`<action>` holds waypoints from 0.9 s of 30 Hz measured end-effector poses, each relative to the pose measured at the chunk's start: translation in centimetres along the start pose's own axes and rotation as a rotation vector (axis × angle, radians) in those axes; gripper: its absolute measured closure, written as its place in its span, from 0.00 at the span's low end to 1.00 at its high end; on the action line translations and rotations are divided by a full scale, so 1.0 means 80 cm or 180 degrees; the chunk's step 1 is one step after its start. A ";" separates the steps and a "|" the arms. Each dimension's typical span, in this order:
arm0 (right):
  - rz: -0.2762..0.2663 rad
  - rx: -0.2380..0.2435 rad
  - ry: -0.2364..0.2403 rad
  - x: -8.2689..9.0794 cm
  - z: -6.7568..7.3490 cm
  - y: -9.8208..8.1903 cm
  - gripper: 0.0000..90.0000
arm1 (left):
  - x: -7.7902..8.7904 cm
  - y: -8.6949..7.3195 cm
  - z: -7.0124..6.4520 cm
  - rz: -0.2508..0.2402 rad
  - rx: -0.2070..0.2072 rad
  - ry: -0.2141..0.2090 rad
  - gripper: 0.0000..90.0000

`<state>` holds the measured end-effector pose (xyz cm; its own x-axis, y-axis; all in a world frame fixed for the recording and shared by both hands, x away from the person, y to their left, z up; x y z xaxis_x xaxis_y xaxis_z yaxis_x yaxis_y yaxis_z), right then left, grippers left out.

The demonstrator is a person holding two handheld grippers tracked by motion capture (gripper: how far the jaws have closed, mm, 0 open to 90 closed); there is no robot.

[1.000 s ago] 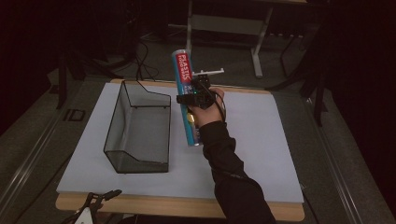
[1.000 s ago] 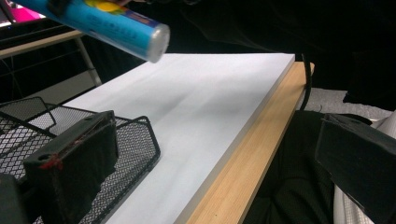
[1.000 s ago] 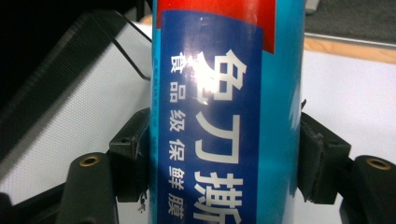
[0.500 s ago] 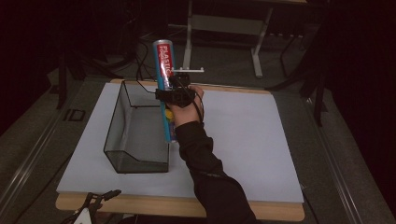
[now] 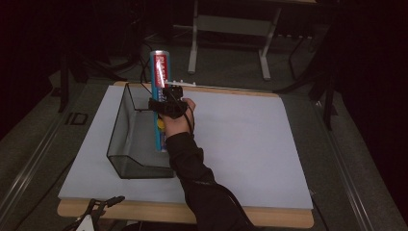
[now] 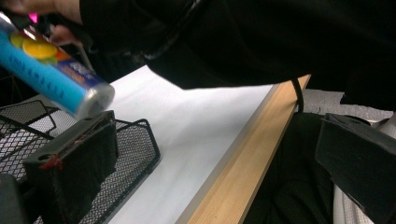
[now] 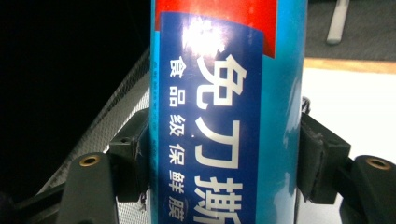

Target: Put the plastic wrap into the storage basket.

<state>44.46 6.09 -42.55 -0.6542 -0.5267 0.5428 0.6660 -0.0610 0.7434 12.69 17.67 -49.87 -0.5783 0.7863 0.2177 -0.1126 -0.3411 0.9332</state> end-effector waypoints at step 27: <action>0.0514 -0.0272 -0.0261 -0.056 -0.025 -0.089 0.35 | -0.001 0.000 0.000 0.0000 -0.0001 -0.0019 0.00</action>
Point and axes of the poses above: each handheld gripper's, and its own axes: x roughly backward along the jaws, y roughly out of its top, z roughly to its left, the point moved 5 cm from there along -x, roughly forward along the jaws, and after that the axes turned 6 degrees about -x, right-handed, at the moved point
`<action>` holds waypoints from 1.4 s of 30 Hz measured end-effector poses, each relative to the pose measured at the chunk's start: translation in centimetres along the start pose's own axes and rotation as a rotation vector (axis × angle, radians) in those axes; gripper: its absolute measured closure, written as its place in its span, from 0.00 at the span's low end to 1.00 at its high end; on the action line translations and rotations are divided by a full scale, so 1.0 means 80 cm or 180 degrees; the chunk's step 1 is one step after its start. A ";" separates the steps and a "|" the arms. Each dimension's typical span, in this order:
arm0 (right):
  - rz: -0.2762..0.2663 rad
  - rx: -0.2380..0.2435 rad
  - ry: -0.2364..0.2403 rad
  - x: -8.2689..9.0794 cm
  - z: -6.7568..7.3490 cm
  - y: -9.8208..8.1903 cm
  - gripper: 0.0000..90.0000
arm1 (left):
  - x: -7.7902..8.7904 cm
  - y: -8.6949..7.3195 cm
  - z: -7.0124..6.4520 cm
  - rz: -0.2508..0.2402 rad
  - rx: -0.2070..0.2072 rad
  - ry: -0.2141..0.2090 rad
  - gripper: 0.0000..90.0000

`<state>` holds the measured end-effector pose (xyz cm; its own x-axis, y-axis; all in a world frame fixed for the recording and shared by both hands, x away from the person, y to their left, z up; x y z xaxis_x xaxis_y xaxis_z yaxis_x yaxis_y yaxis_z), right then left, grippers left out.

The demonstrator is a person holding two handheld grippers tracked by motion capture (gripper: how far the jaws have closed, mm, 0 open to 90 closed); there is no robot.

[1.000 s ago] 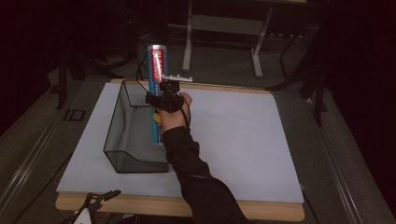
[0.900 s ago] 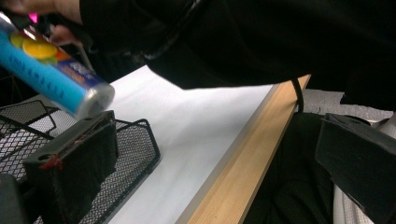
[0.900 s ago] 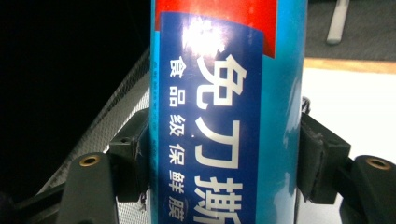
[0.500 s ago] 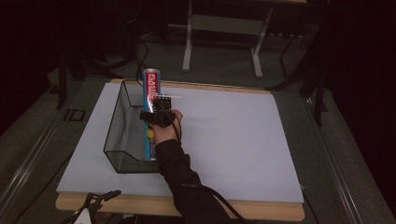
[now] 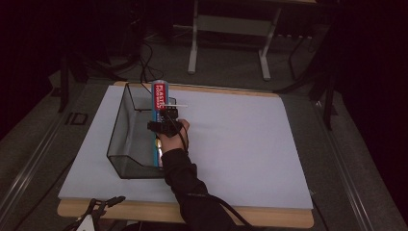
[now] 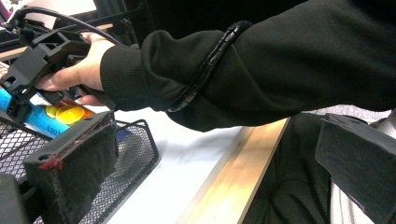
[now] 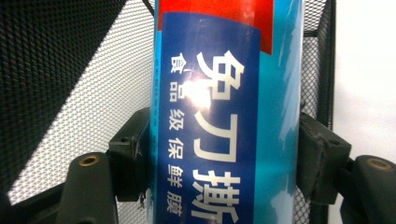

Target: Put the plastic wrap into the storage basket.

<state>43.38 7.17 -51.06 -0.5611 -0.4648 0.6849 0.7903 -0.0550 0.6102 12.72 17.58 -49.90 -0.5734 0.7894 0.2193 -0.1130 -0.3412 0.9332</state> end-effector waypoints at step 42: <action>-0.0342 0.1152 0.0521 0.111 -0.063 0.010 0.15 | -0.003 -0.003 0.000 0.0046 0.0067 -0.0020 0.00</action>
Point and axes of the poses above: each handheld gripper's, and its own axes: x roughly backward along the jaws, y roughly out of its top, z roughly to its left, the point moved 5 cm from there along -x, roughly forward along the jaws, and after that the axes turned 6 degrees about -x, right-handed, at the moved point
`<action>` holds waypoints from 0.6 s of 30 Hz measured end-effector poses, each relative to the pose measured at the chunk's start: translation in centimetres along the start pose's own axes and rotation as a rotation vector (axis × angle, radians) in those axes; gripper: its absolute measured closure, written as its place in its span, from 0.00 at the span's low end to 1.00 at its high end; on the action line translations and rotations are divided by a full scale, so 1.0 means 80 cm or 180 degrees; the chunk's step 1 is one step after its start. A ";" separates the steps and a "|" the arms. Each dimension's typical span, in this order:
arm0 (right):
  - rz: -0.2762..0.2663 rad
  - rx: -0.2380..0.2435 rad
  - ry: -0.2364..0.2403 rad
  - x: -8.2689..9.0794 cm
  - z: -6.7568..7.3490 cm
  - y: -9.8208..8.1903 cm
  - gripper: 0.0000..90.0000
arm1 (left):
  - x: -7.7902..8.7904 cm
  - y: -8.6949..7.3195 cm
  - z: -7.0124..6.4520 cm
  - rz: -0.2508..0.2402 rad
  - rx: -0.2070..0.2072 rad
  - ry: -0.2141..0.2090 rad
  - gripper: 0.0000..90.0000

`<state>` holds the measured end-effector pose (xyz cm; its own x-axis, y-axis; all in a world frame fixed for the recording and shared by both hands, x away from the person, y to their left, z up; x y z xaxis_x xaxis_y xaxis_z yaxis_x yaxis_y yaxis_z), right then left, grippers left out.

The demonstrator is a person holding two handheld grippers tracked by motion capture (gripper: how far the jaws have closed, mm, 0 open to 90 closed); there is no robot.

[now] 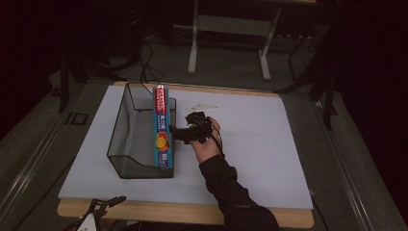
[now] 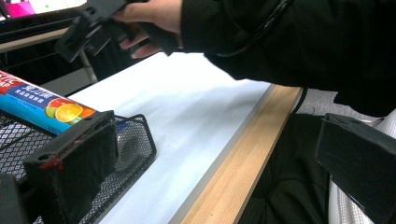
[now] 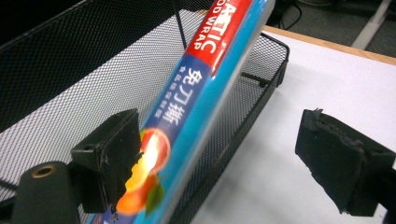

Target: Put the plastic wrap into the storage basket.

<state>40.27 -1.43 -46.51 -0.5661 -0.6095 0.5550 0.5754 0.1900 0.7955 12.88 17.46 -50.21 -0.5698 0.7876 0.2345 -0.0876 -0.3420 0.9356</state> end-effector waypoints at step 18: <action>-0.0029 0.0165 -0.0097 0.060 -0.061 -0.052 0.16 | -0.002 0.000 -0.001 0.0008 -0.0005 -0.0012 0.00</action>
Point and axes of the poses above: each handheld gripper's, and its own axes: x roughly backward along the jaws, y roughly out of its top, z roughly to its left, the point moved 5 cm from there along -x, roughly forward along the jaws, and after that the axes turned 6 degrees about -x, right-handed, at the moved point
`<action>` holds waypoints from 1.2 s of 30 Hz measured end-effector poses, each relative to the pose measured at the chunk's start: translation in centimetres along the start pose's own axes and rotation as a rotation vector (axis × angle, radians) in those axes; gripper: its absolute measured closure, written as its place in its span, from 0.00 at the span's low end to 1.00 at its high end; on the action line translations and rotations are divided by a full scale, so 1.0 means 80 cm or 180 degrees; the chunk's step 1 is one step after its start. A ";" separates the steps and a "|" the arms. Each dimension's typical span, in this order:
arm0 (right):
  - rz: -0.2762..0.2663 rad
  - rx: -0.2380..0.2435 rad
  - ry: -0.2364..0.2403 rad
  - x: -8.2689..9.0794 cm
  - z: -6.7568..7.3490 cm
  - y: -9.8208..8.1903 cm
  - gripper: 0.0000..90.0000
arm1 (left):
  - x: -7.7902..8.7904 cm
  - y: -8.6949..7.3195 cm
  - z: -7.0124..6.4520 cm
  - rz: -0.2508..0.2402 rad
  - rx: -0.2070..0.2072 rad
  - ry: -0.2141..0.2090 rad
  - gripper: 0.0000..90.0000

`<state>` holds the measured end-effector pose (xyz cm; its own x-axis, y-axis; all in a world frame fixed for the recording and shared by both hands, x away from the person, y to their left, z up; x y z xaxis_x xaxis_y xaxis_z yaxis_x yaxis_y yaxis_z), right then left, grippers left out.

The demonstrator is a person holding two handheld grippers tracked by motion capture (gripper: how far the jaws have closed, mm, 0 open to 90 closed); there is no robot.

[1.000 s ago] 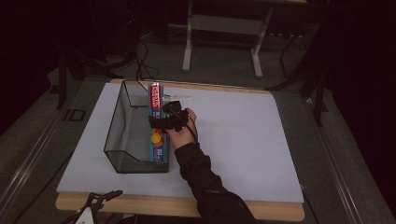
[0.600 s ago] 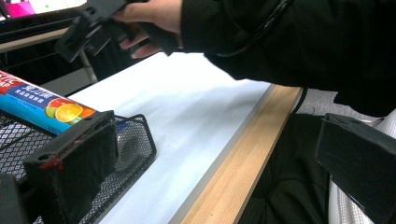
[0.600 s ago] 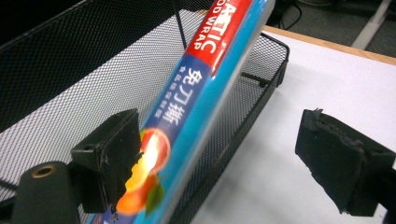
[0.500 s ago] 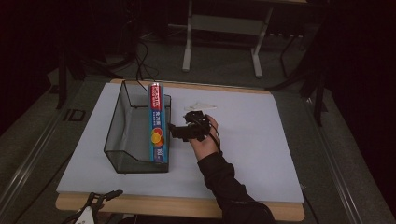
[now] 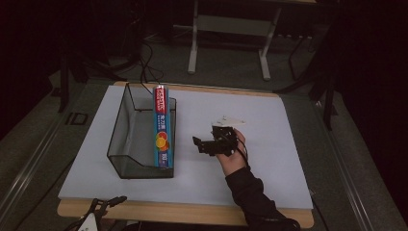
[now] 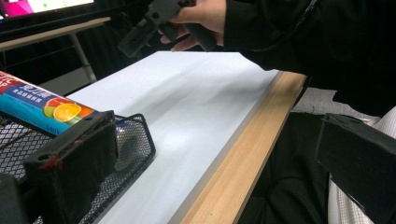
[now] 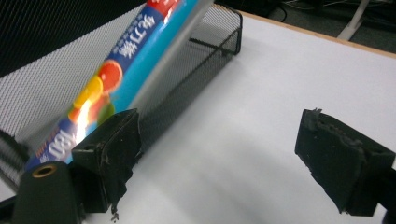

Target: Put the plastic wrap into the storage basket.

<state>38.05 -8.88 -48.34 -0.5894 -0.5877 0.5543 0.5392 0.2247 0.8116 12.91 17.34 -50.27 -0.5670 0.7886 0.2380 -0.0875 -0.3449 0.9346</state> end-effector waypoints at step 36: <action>0.0044 0.0012 -0.0361 0.104 -0.087 -0.105 0.16 | -0.002 -0.001 -0.001 0.0032 -0.0020 -0.0019 0.00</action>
<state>32.87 -21.07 -51.82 -0.6465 -0.4927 0.5825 0.5455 0.2352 0.8044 12.94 17.16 -50.41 -0.5630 0.7881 0.2489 -0.0870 -0.3560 0.9304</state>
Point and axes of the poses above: each handheld gripper's, and its own axes: x roughly backward along the jaws, y roughly out of its top, z roughly to its left, the point moved 5 cm from there along -x, roughly forward along the jaws, and after that the axes turned 6 degrees about -x, right-handed, at the moved point
